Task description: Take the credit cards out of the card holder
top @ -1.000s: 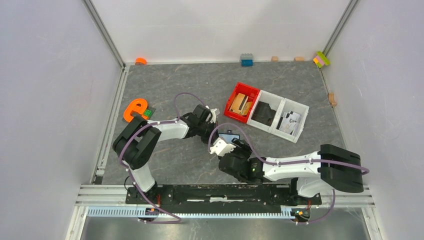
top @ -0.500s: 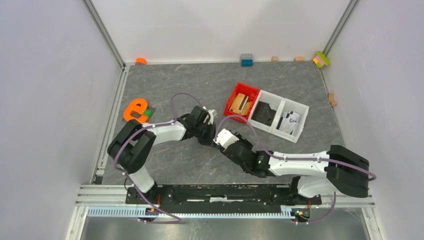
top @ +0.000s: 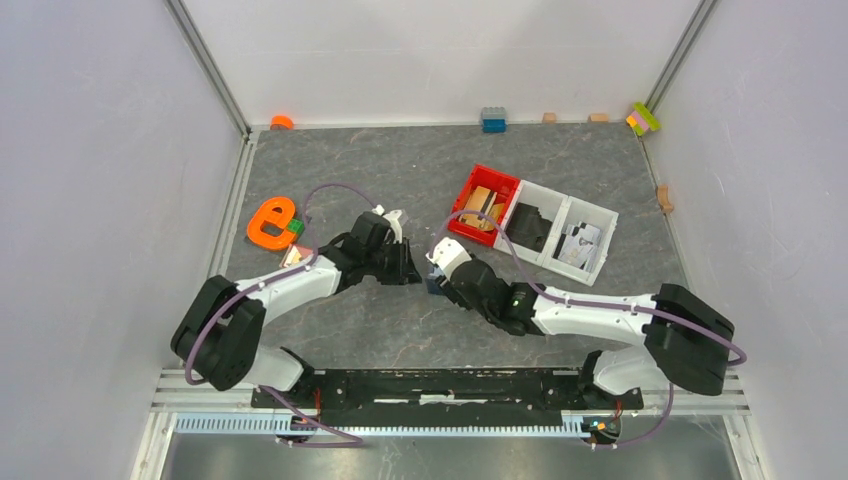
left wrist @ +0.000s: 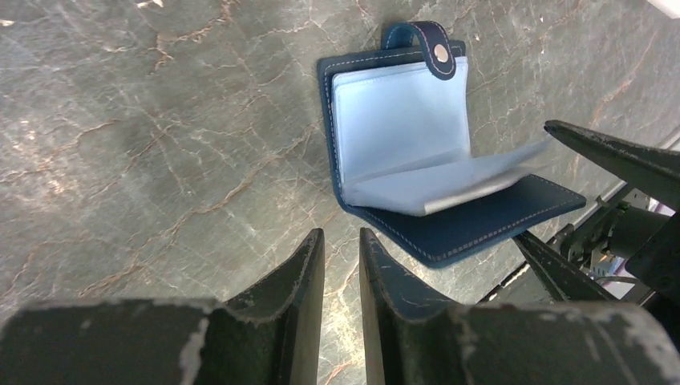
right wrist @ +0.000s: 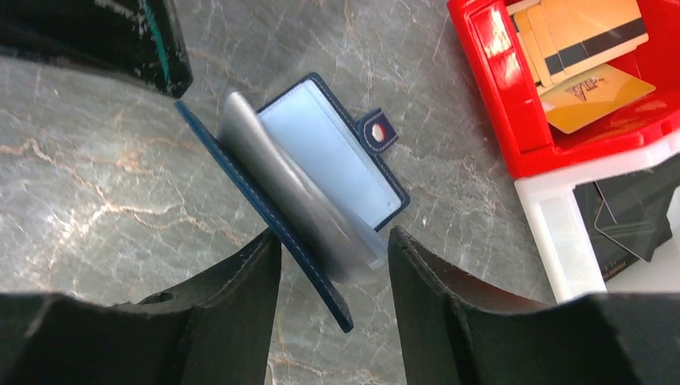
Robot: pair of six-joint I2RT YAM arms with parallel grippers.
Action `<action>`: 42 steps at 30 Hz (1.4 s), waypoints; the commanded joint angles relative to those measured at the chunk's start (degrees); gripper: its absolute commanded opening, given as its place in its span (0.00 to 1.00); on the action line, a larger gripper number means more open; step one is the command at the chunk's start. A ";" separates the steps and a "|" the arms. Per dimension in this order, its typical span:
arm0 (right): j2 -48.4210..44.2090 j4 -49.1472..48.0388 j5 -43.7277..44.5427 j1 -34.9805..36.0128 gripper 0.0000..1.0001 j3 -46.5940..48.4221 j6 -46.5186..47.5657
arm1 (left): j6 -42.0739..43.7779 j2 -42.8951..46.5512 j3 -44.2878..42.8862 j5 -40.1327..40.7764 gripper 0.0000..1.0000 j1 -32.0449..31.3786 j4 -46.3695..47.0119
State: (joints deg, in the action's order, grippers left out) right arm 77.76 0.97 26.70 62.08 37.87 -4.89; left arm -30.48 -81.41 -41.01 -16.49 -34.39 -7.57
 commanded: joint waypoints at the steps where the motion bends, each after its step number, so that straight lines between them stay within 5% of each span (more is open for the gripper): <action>1: 2.22 0.91 -3.80 -2.34 0.57 5.18 -1.56 | 0.03 2.50 0.94 3.75 0.29 0.28 1.69; 12: 10.03 2.45 -10.30 -10.34 0.55 10.06 -4.68 | -0.22 1.09 1.52 1.02 0.26 0.28 4.23; 21: 11.48 -0.33 -9.33 -11.63 0.53 6.42 -4.61 | -0.95 -2.75 2.81 -6.39 0.17 -0.03 14.82; 30: 16.24 0.17 -14.49 -11.58 0.53 6.93 -4.80 | 1.15 -7.34 0.07 -5.39 0.09 -2.12 18.43; 37: 15.26 -2.25 -21.37 -11.63 0.53 5.59 -5.81 | 1.78 -16.48 -5.88 -2.14 0.07 -2.35 11.70; 42: 12.19 -2.65 -18.72 -11.63 0.53 4.01 -5.84 | 2.40 -21.54 -10.29 4.66 0.06 -2.17 1.77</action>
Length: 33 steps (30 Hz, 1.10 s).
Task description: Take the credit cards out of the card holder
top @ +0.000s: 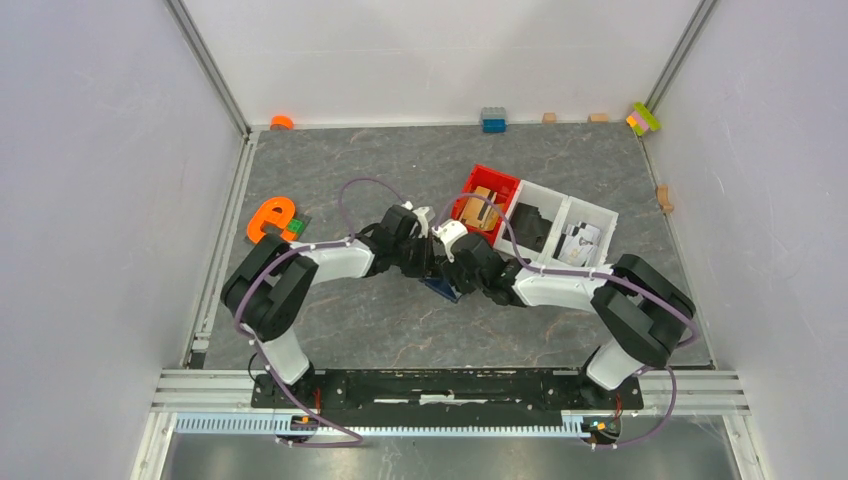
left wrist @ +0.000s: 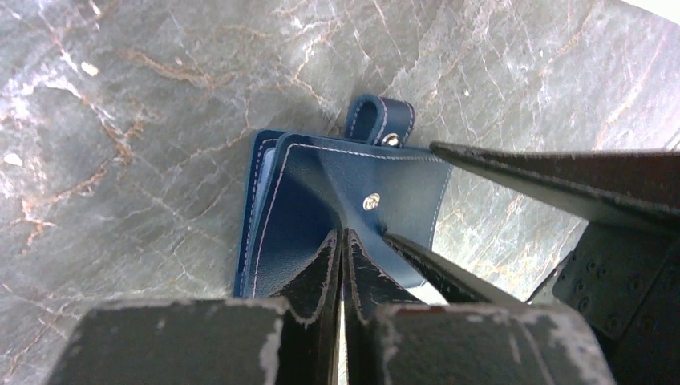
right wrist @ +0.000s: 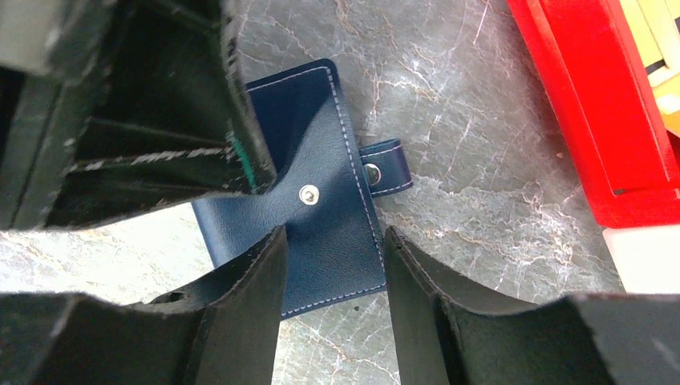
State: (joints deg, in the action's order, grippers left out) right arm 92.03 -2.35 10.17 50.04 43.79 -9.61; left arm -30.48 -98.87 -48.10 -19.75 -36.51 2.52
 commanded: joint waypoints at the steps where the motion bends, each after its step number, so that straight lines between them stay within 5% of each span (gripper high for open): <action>1: -2.76 0.32 -1.90 0.43 0.53 -2.23 -1.13 | 2.48 -4.69 -3.57 8.06 0.06 0.01 -8.75; 19: -15.67 -10.47 -7.97 0.51 0.39 -10.23 2.86 | 2.68 4.54 0.79 2.67 0.07 -0.49 -2.87; 25: -9.06 -11.31 -15.86 0.67 0.02 -7.07 3.23 | 2.56 9.44 3.20 2.93 0.10 -0.49 -0.65; 33: -3.96 -9.41 -17.11 0.60 0.00 -4.76 2.36 | 2.27 6.49 2.02 2.97 0.11 -0.49 -1.76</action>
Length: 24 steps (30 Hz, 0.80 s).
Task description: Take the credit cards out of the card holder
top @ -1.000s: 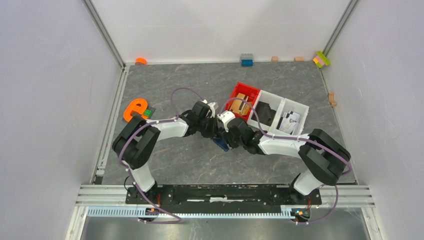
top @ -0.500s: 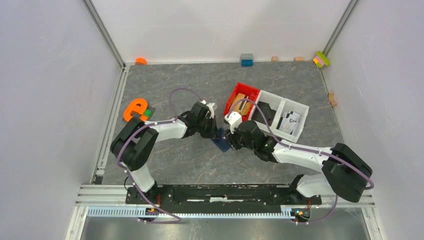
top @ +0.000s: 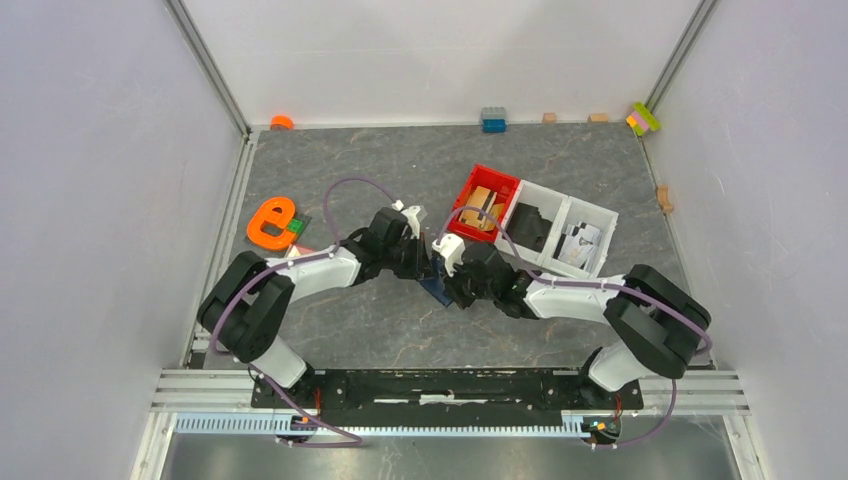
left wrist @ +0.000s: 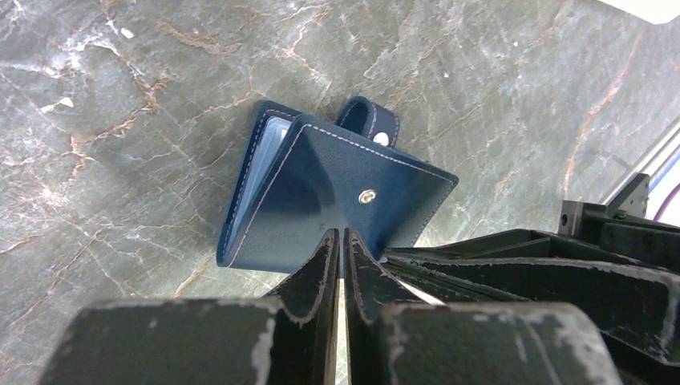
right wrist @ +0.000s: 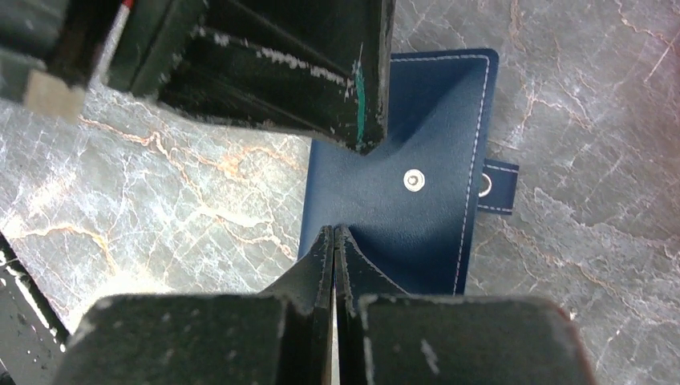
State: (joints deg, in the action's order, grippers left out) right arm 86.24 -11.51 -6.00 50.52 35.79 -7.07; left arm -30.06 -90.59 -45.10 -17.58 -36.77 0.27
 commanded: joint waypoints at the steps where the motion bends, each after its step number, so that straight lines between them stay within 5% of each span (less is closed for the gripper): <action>1: 3.07 0.96 0.07 0.19 0.00 3.76 -0.53 | 1.93 -3.90 -2.25 1.23 0.11 -0.23 -1.81; 10: 8.29 5.03 0.98 0.01 0.00 6.62 -2.26 | 2.16 -14.01 -8.49 2.77 0.07 -0.25 -9.80; 18: -11.57 -3.75 10.09 -0.02 0.03 -3.71 -0.58 | 2.39 0.73 -1.27 4.95 0.10 -0.23 -3.83; 21: -19.97 -7.03 16.27 -0.01 0.05 -9.01 -0.23 | 2.81 9.08 1.84 9.28 0.18 -0.23 -2.99; 24: -27.35 -9.85 23.21 -0.12 0.22 -13.44 0.12 | 3.16 17.09 5.16 13.83 0.27 -0.25 -2.28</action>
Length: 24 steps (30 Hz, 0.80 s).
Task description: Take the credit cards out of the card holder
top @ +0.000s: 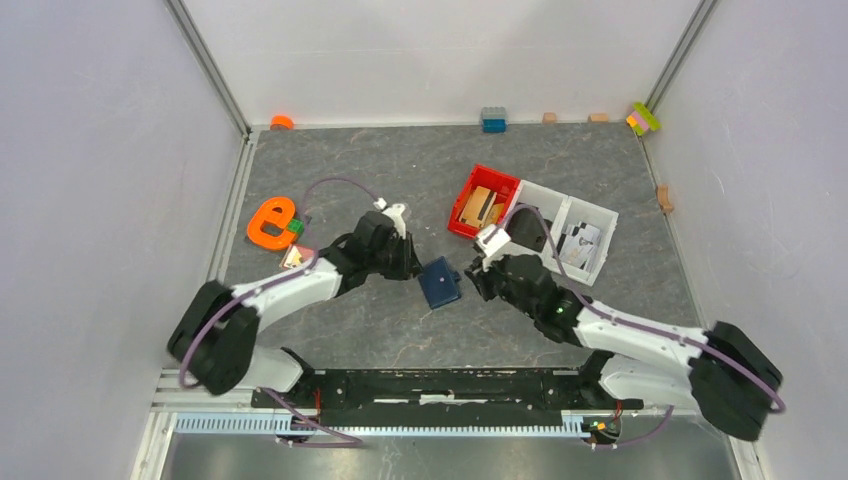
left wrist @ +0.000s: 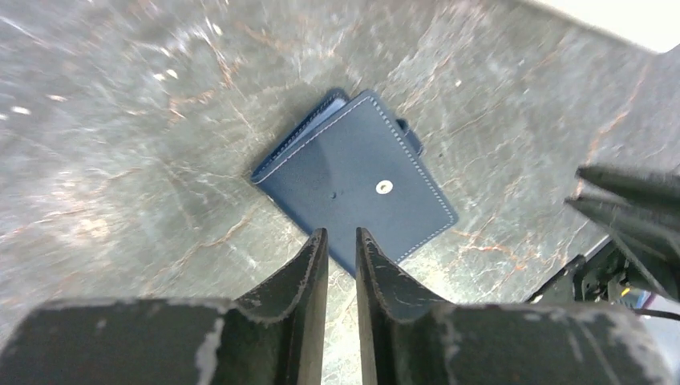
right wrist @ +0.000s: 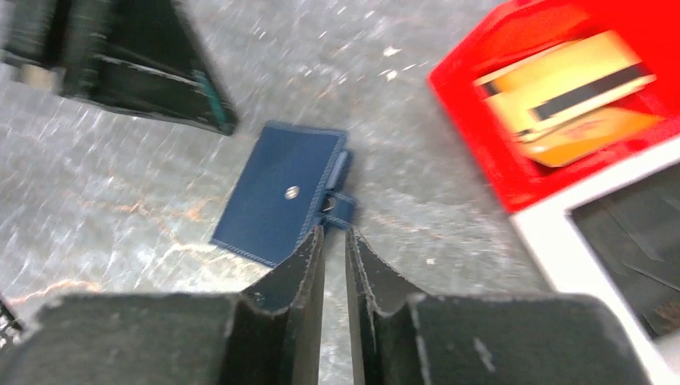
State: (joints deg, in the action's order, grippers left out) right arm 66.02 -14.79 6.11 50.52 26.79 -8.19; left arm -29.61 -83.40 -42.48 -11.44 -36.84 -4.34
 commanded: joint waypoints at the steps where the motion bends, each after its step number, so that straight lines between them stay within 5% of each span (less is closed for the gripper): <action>1: -9.43 -7.11 12.93 -0.04 0.25 -5.50 1.41 | 2.84 12.21 3.64 9.46 0.29 -0.14 2.42; 5: -16.72 -9.38 23.37 -0.06 0.42 -10.02 2.29 | 3.91 22.10 7.90 21.34 0.43 -0.07 2.60; 7: -20.13 -10.82 28.55 -0.07 0.53 -12.27 3.33 | 3.98 27.02 11.37 29.40 0.61 -0.08 3.97; 8: -22.12 -12.39 30.73 -0.08 0.60 -13.81 4.34 | 3.57 29.90 13.60 33.28 0.88 -0.07 5.92; 9: -23.76 -14.50 33.08 -0.16 0.67 -15.51 5.65 | 3.52 32.31 15.48 35.81 0.99 -0.10 7.90; 14: -31.62 -21.79 45.20 -0.94 0.94 -21.95 9.40 | 9.10 38.31 22.44 37.82 1.00 -0.07 17.20; 24: -35.86 -30.47 48.02 -12.41 0.98 -30.49 15.07 | 24.56 37.89 27.40 51.46 1.00 0.19 26.65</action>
State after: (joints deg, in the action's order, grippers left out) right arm 29.91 -37.15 52.82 42.57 1.28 3.84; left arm -14.52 -45.39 -15.57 30.61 -36.84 15.18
